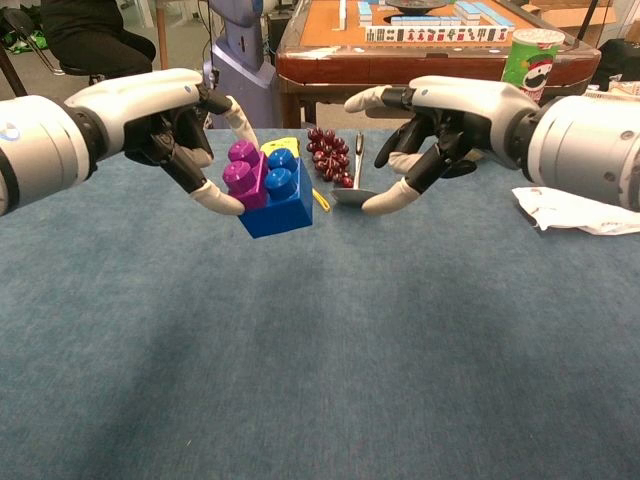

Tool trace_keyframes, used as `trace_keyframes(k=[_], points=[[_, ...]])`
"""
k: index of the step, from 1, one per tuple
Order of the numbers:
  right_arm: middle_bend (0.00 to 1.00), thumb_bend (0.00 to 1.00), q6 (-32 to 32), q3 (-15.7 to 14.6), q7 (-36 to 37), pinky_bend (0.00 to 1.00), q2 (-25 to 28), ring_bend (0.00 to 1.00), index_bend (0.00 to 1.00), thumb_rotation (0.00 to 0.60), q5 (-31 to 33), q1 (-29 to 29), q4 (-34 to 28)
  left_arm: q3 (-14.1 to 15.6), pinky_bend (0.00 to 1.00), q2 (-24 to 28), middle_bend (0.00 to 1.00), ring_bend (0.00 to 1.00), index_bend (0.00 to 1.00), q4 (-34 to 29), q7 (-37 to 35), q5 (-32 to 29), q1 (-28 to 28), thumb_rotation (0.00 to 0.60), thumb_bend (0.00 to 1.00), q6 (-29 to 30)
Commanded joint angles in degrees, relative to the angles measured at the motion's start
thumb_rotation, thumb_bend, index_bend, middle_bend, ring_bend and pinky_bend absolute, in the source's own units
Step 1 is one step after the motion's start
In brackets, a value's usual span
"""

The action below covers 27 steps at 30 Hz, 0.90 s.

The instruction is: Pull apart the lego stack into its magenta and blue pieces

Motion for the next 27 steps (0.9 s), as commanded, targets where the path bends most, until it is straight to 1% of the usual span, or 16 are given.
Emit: trace_keyframes(k=[1,6,15,21,27], points=[[1.00,0.00,-0.12,-0.13,1.33,1.00,-1.36,1.00,0.07,0.600,-0.23,0.36,1.06,0.06,1.00,0.07,1.00,0.97,0.61,-0.05,0.09,-0.08,-0.03,0.600,0.20,0.06],[1.00,0.00,-0.43,-0.36,2.98,1.00,-3.38,1.00,0.07,0.600,-0.56,0.90,2.57,0.10,1.00,0.13,1.00,0.97,0.61,-0.13,-0.06,-0.13,-0.03,0.600,0.20,0.11],[1.00,0.00,-0.74,-0.58,3.73,1.00,-6.58,1.00,0.07,0.600,-0.13,2.27,5.33,0.30,1.00,0.29,1.00,0.97,0.61,-0.49,-0.40,0.14,0.05,0.600,0.20,0.16],[1.00,0.00,-0.97,-0.05,5.40,1.00,-8.83,1.00,0.07,0.600,0.20,2.83,7.37,0.67,1.00,0.33,1.00,0.97,0.61,-0.78,-0.52,0.66,0.25,0.600,0.20,0.44],[1.00,0.00,-2.26,0.61,7.34,1.00,-9.99,1.00,0.07,0.600,1.33,3.29,8.39,0.95,1.00,0.08,1.00,0.97,0.61,-0.75,-0.62,1.18,0.40,0.600,0.20,0.75]])
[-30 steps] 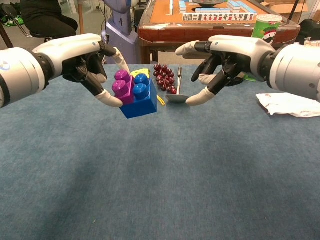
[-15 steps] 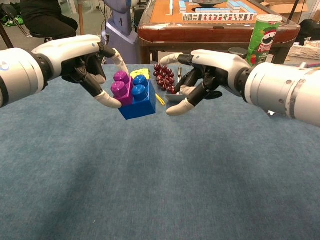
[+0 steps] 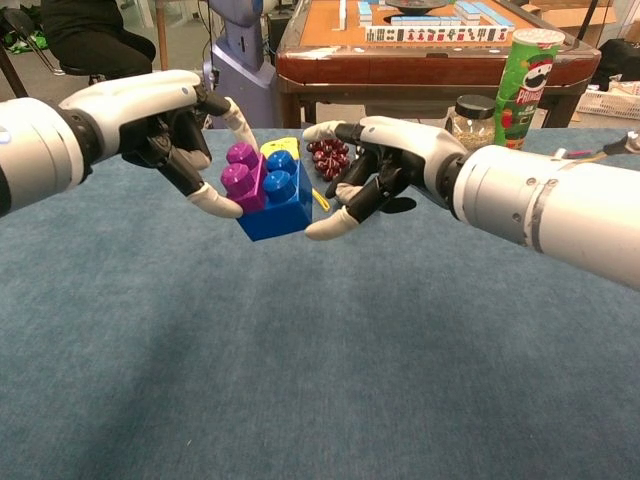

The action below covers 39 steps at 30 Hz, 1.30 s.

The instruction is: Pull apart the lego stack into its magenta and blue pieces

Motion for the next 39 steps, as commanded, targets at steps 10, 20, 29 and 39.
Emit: trace_keyframes(k=[10,20,29,39], points=[[1.00,0.00,-3.16,1.10,3.06,1.00,-1.54,1.00,0.09,0.600,1.82,1.35,1.80,0.39,1.00,-0.41,1.00,0.97,0.61,-0.08,-0.02,0.98,0.22,0.600,0.20,0.32],[1.00,0.00,-3.14,1.40,3.21,1.00,-2.59,1.00,0.22,0.600,2.97,2.33,2.76,0.83,1.00,-0.37,1.00,0.97,0.61,-0.02,-0.45,1.54,0.74,0.600,0.20,0.30],[1.00,0.08,-2.85,1.32,3.03,1.00,-3.35,1.00,0.37,0.600,3.68,2.76,3.59,0.65,1.00,0.06,1.00,0.97,0.61,-0.27,-1.64,1.31,1.07,0.600,0.20,-0.60],[1.00,0.16,-2.09,1.61,3.78,1.00,-4.72,1.00,0.44,0.600,3.24,2.79,4.77,0.71,1.00,0.50,1.00,0.97,0.61,-0.95,-2.68,1.27,1.30,0.600,0.20,-1.45]])
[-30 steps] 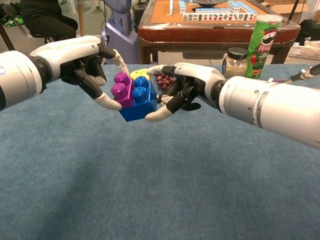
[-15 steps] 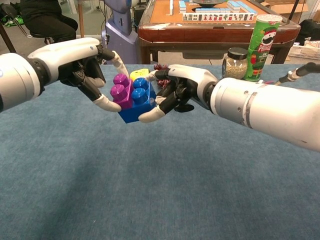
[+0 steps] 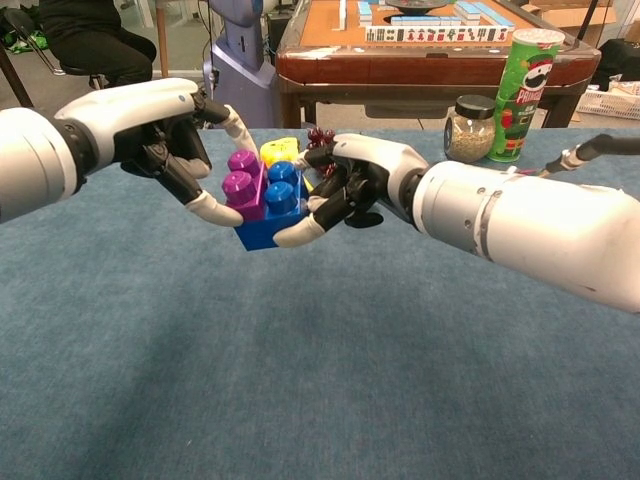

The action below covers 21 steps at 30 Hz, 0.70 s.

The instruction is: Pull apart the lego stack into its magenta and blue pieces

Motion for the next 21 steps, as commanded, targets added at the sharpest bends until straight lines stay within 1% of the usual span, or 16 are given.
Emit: trace_keyframes(k=[1,10,21], points=[[1.00,0.16,0.30,0.10,0.24,1.00,-0.38,1.00,0.45,0.600,-0.25,-0.09,0.30,0.04,1.00,0.05,1.00,0.97,0.61,-0.15,-0.21,0.07,0.04,0.600,0.20,-0.17],[1.00,0.27,0.97,0.17,0.73,1.00,-0.69,1.00,0.54,0.600,-1.06,-0.62,0.55,0.29,1.00,0.15,1.00,0.97,0.62,0.24,-1.21,0.99,0.20,0.600,0.20,-0.75],[1.00,0.30,1.13,-0.49,-0.90,1.00,-0.60,1.00,0.57,0.600,-1.37,-0.47,0.79,-0.48,1.00,1.06,1.00,0.98,0.63,-0.36,-4.43,0.36,0.36,0.600,0.22,-3.00]])
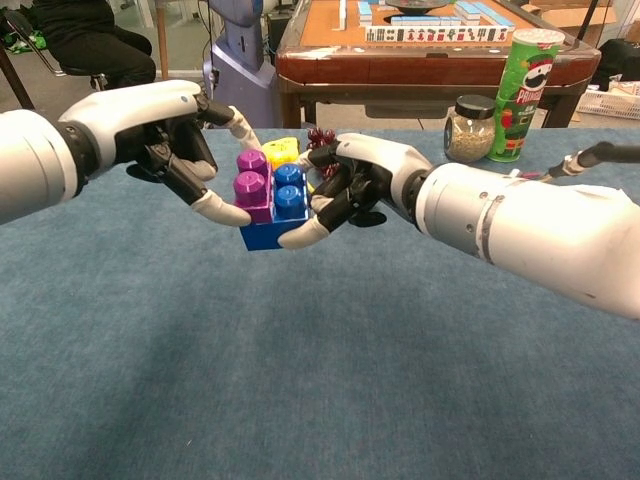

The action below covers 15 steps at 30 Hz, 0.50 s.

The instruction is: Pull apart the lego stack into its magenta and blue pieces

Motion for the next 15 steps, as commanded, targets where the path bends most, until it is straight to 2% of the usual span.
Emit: trace_keyframes(k=[1,15], points=[[1.00,0.30,0.06,-0.18,-0.45,1.00,0.00,1.00,0.57,0.600,0.06,0.09,0.04,-0.09,1.00,0.16,1.00,0.98,0.63,-0.15,-0.22,0.10,0.00,0.600,0.22,-0.08],[1.00,0.31,0.40,-1.23,-2.27,1.00,0.02,1.00,0.57,0.600,-0.02,-0.08,0.53,-0.46,1.00,1.47,1.00,0.98,0.63,-0.67,-2.01,0.23,0.58,0.600,0.23,0.18]])
